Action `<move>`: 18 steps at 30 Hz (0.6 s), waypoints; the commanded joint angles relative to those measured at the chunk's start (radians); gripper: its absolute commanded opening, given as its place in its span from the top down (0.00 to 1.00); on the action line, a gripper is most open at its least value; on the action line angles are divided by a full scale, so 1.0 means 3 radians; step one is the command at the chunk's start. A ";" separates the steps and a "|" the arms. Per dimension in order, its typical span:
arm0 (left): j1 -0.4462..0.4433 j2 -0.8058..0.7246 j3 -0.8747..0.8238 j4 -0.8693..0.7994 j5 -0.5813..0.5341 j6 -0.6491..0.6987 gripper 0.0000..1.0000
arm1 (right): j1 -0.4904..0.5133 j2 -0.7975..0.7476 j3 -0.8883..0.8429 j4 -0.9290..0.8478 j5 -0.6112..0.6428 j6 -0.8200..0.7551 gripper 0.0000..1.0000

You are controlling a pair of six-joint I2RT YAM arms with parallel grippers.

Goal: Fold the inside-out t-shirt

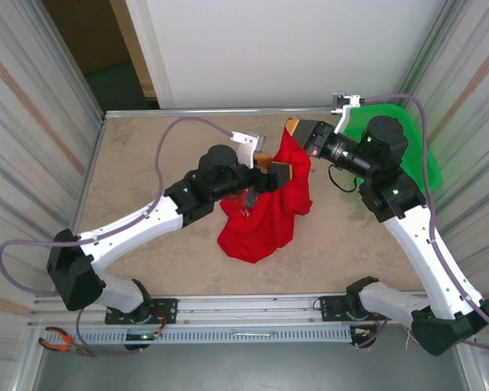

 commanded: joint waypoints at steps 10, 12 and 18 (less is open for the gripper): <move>0.0298 -0.0049 0.0121 0.0264 0.1082 0.0017 1.00 | -0.0569 -0.0097 -0.0204 0.0000 0.0074 0.0046 1.00; 0.0407 -0.0091 0.0133 0.0367 0.1743 -0.0104 1.00 | -0.0747 0.0069 -0.0296 0.0061 0.0013 0.0133 1.00; 0.0518 -0.0153 0.0179 0.0831 0.2631 -0.0552 1.00 | -0.0814 0.0678 -0.0327 0.0028 -0.0276 -0.0039 0.74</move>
